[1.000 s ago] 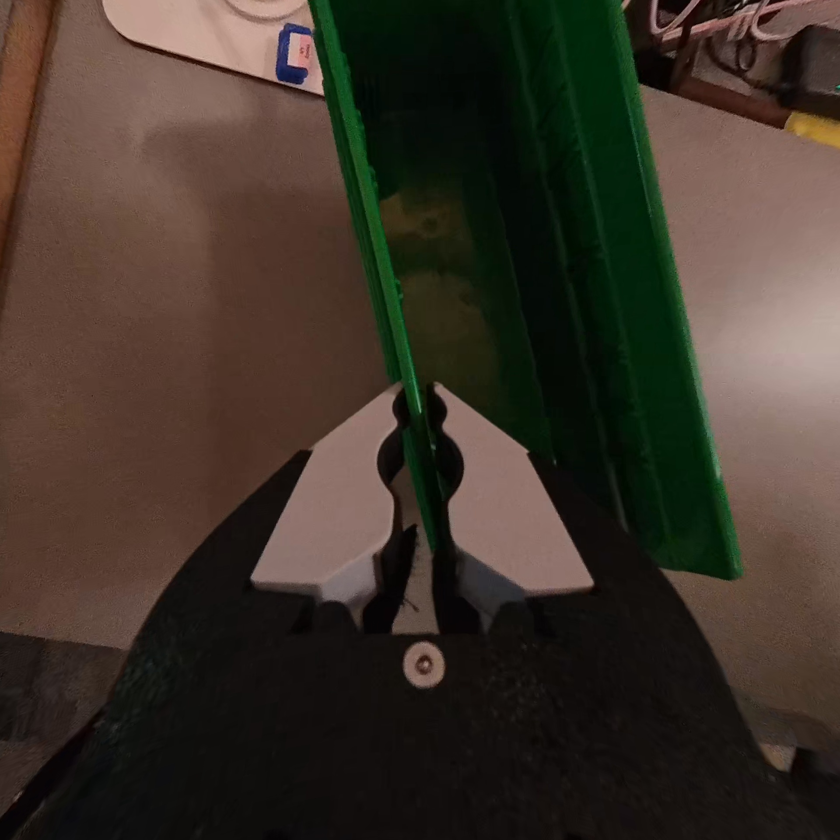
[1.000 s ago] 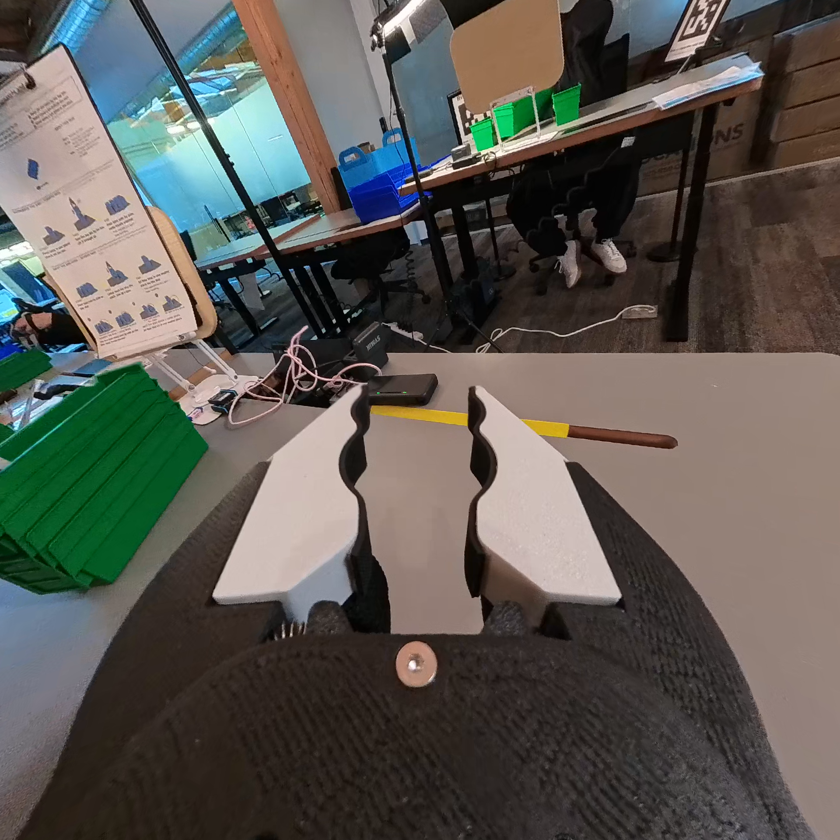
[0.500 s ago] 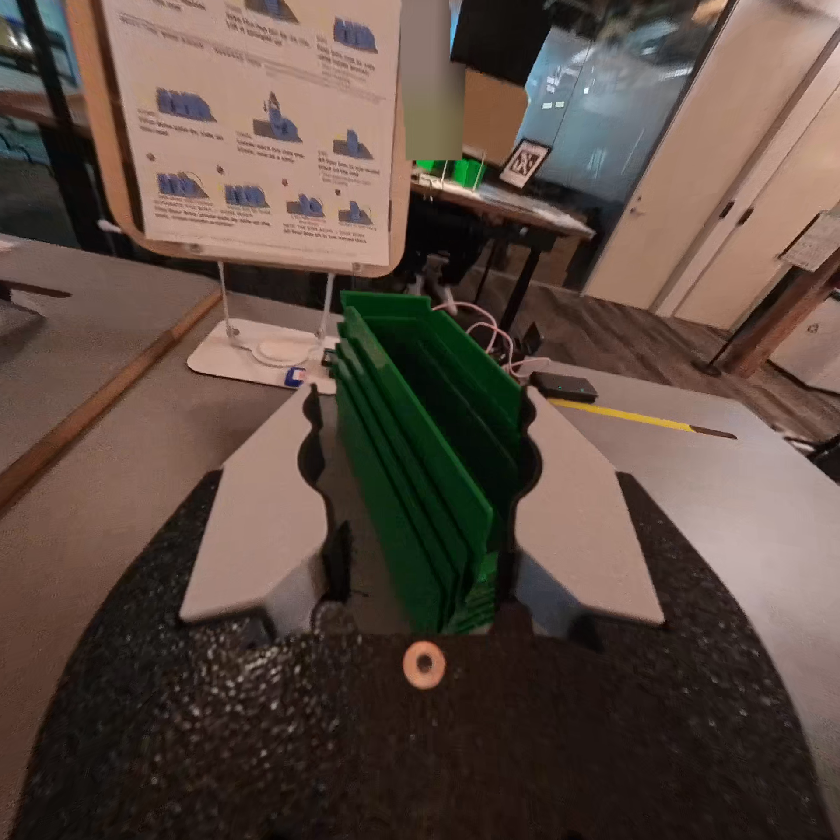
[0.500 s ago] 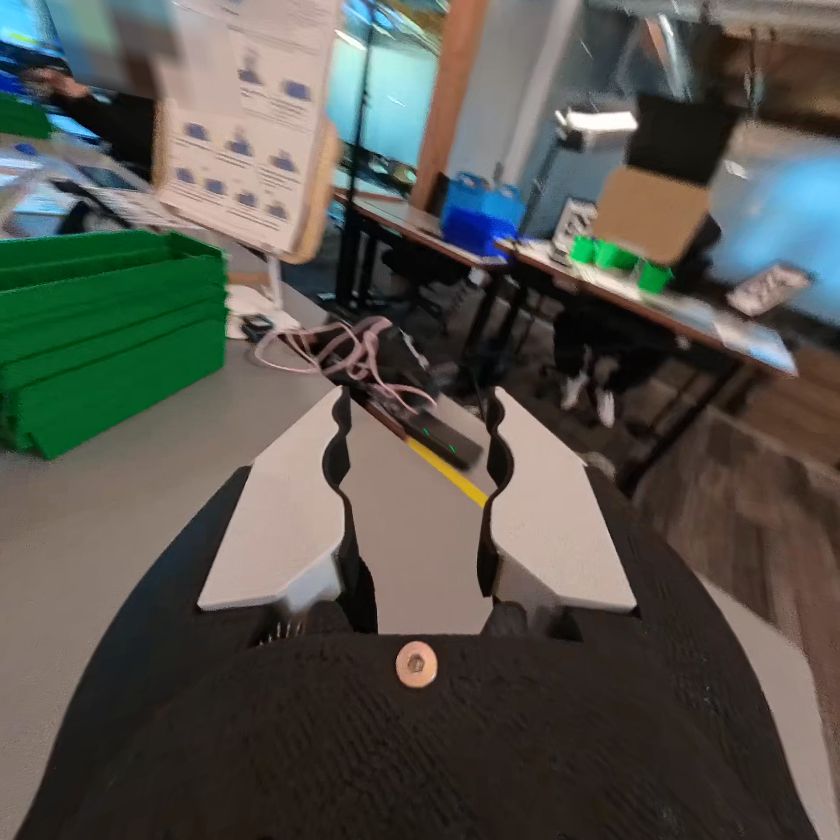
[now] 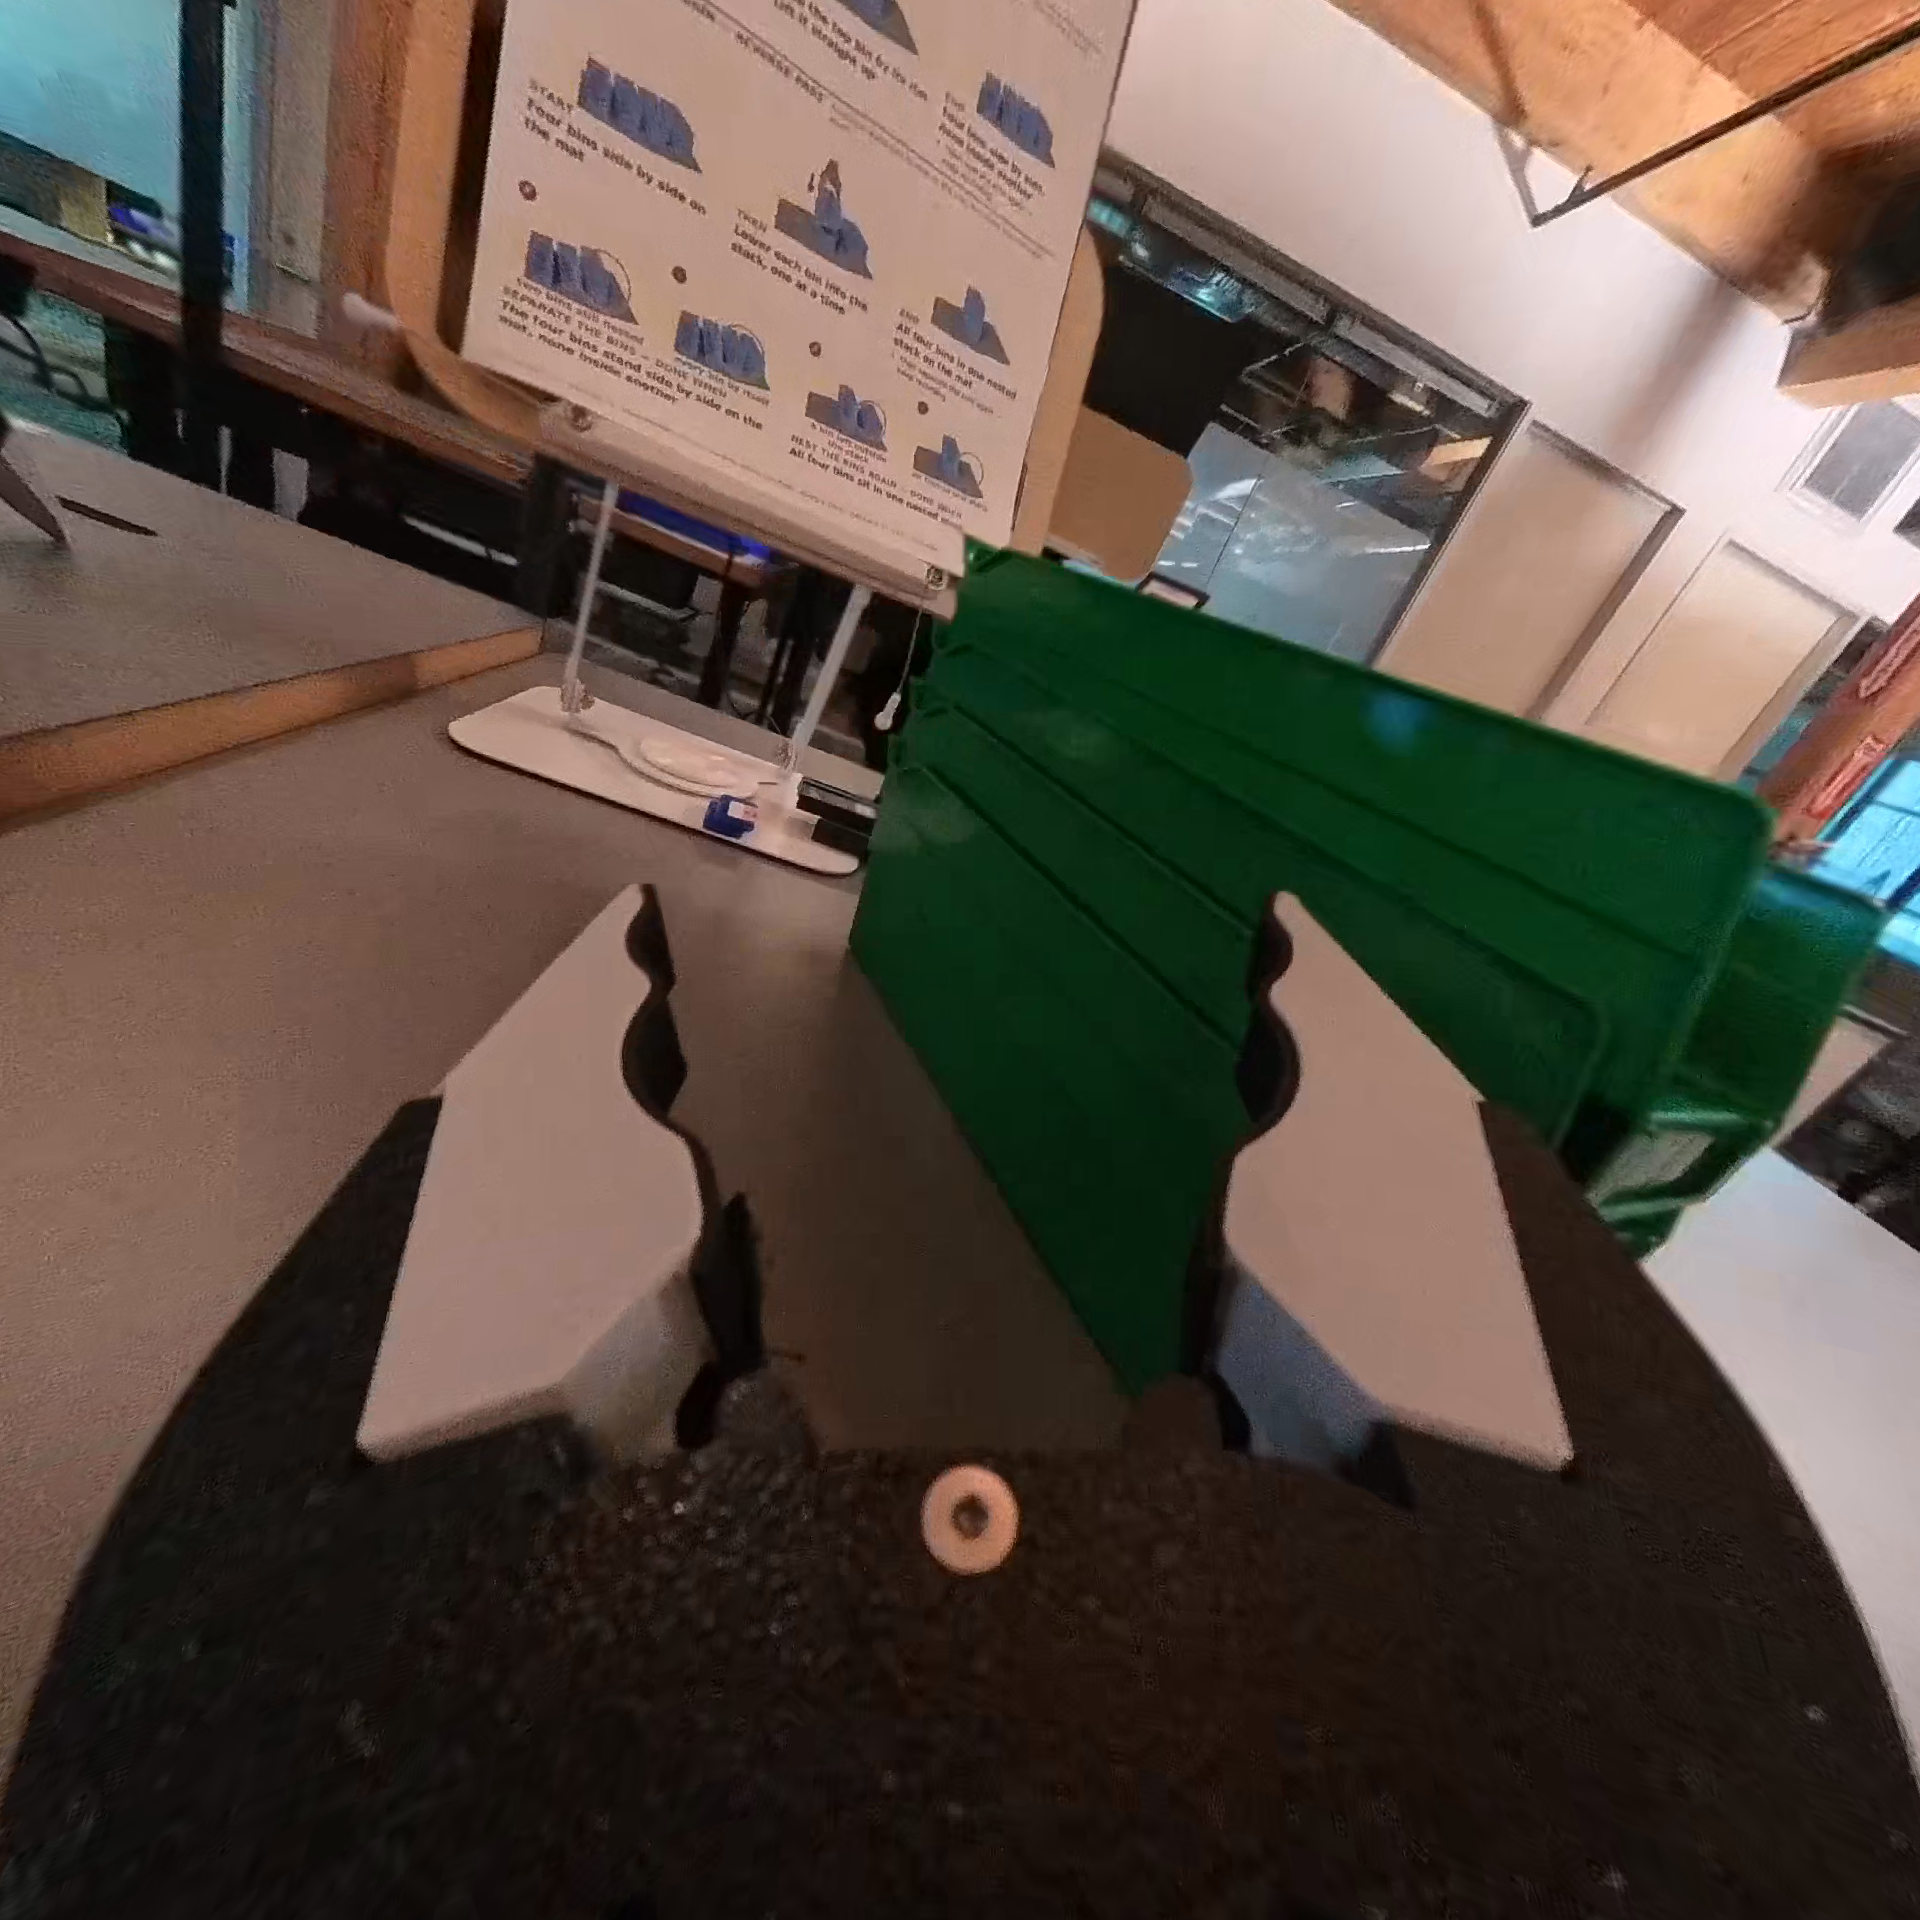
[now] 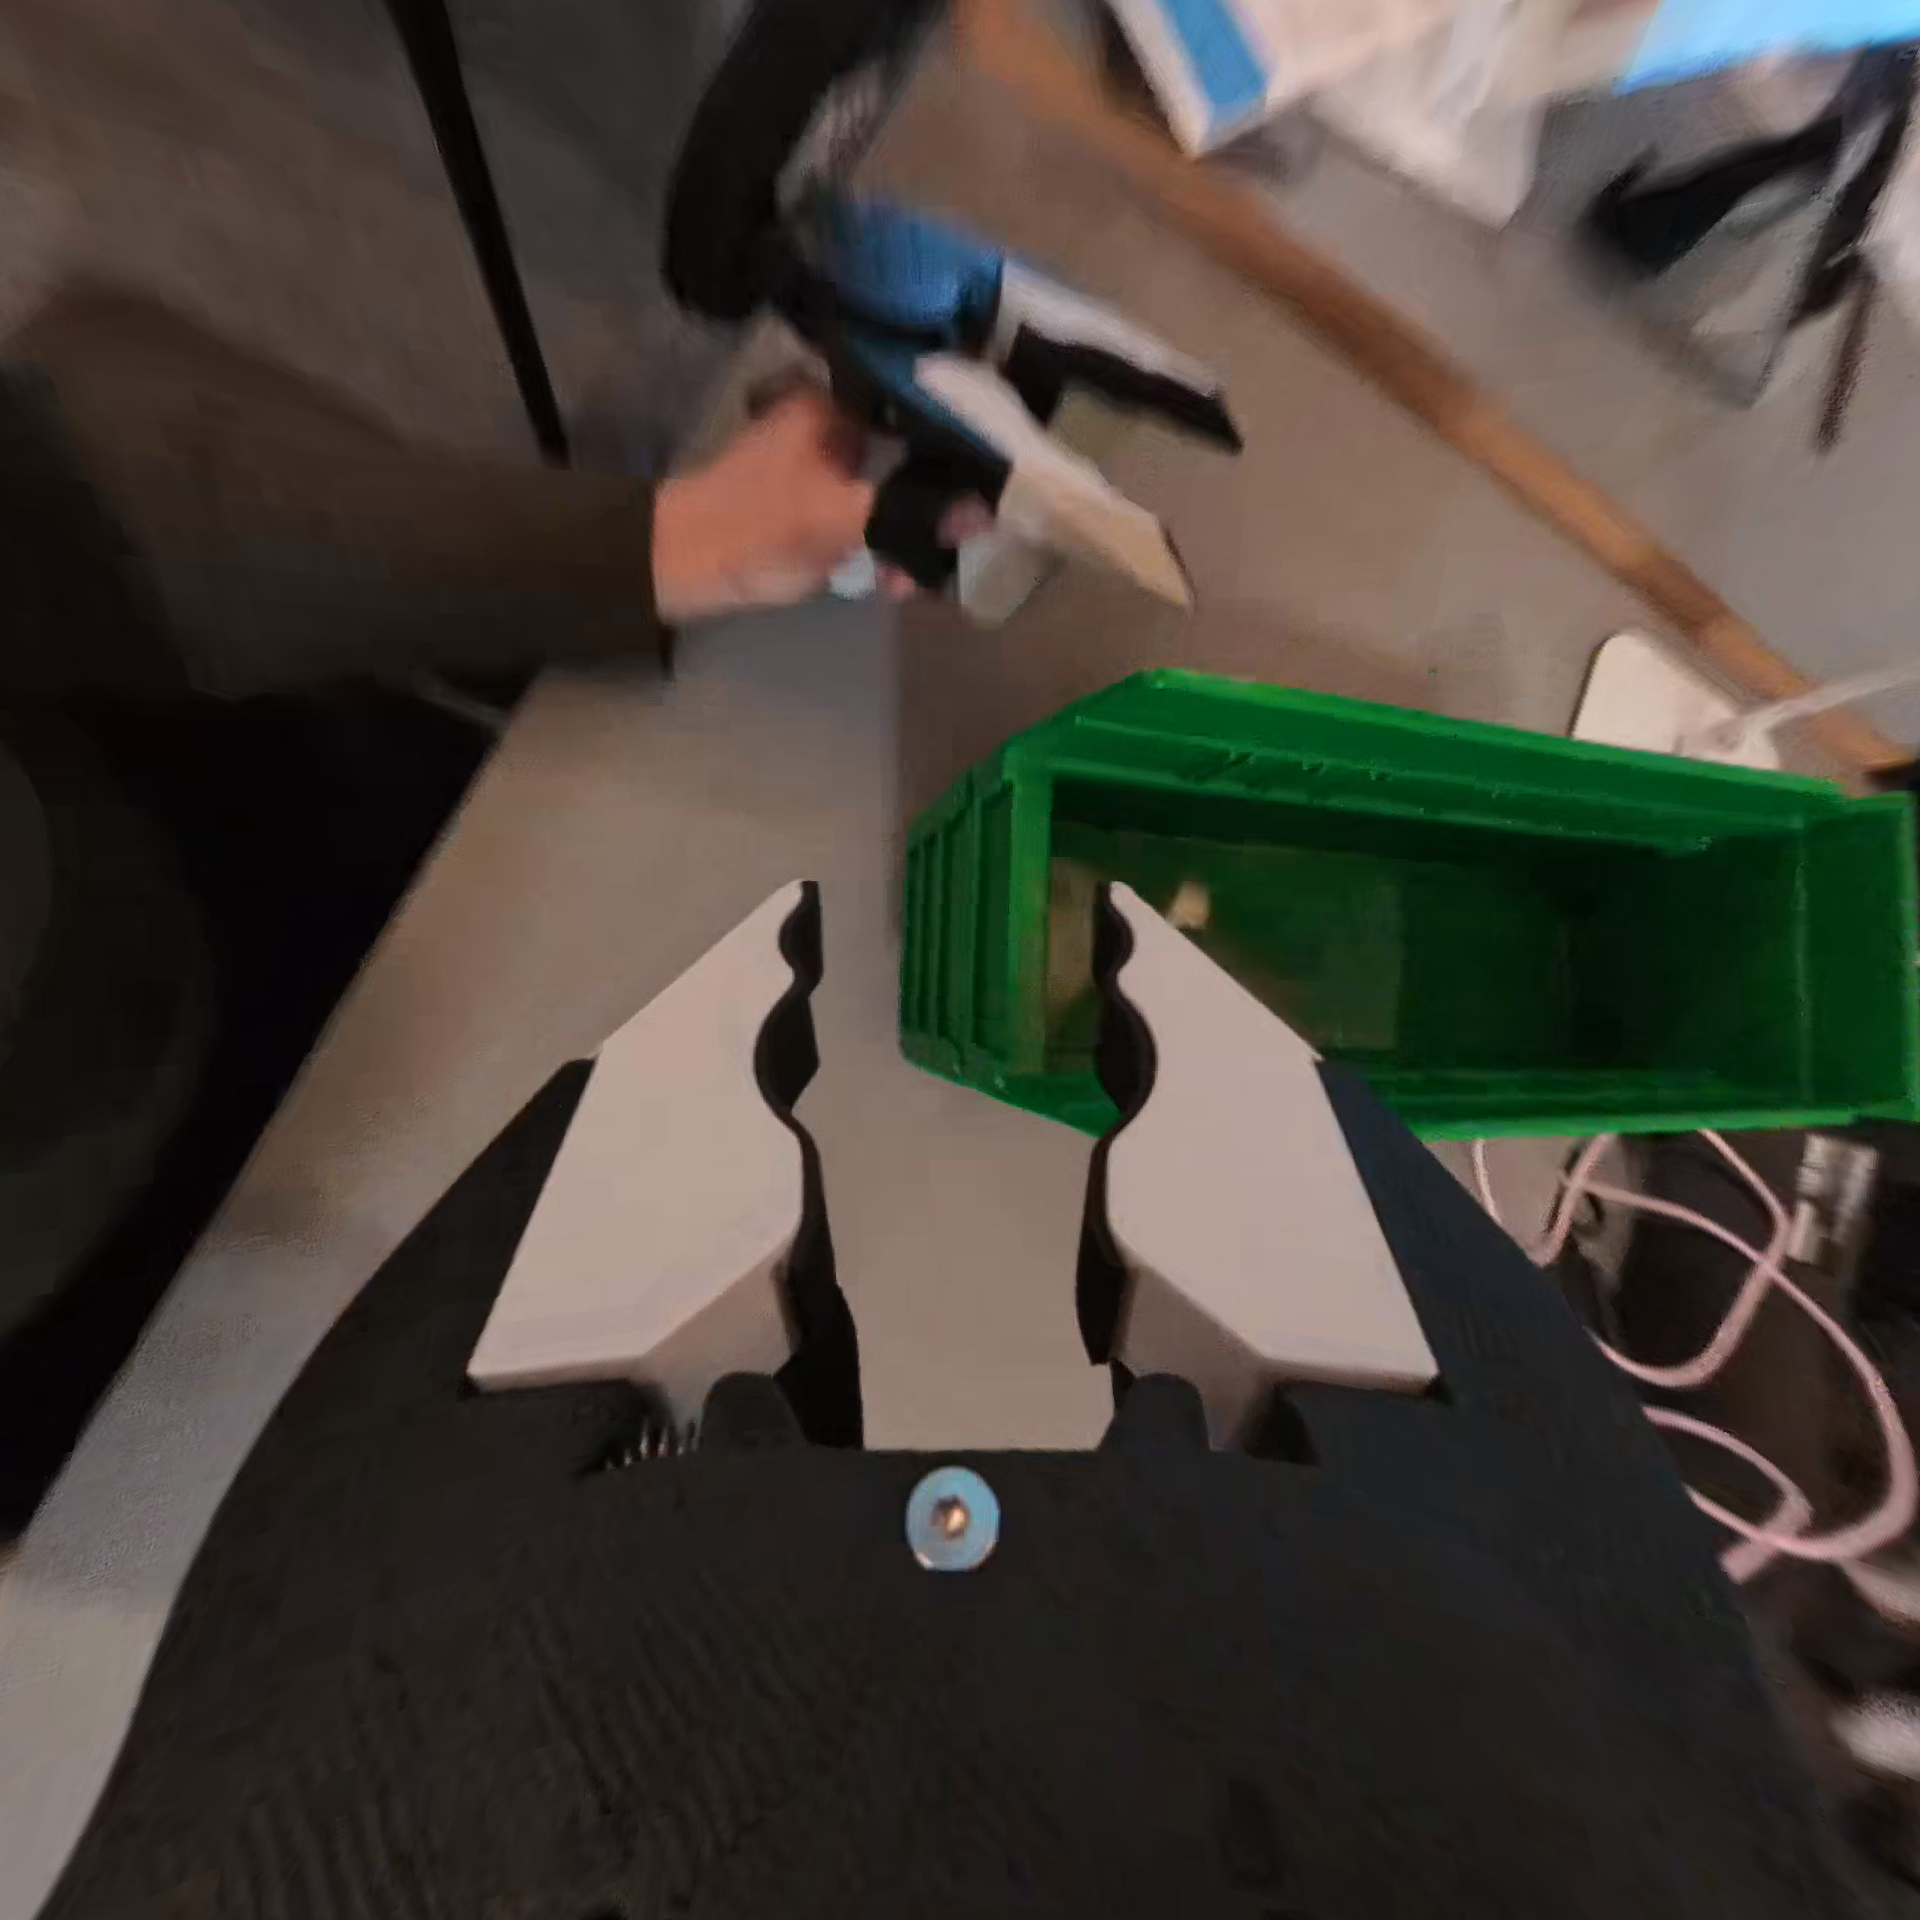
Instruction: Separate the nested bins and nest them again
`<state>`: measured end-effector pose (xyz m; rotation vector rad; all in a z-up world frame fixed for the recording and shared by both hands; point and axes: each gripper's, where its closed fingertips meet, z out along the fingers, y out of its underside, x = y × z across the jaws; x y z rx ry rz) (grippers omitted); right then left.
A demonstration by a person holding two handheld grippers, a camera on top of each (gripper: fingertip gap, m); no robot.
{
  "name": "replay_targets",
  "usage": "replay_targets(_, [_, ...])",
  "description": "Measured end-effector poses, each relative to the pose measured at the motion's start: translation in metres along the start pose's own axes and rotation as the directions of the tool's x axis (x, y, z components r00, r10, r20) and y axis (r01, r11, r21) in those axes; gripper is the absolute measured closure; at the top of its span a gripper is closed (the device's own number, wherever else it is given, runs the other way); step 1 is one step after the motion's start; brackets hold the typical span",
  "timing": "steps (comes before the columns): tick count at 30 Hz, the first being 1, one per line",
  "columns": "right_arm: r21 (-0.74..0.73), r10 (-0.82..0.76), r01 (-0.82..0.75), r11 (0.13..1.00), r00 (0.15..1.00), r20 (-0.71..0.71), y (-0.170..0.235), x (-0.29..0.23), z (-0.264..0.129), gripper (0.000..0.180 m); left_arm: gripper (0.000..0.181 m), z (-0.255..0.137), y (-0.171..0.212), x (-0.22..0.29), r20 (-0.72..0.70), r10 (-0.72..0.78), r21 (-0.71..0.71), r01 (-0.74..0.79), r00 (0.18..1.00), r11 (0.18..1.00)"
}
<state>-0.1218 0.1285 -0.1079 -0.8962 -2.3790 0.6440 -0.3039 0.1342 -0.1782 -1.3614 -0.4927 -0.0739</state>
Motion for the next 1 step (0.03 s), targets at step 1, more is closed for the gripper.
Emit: replay_targets(1, [-0.121,-0.016,0.018,0.993,1.000,0.022,0.0067,0.0053,0.0130,0.135,0.071,-0.0005,0.0021,-0.0046,0.002,-0.018,-0.005,0.018,1.000,1.000])
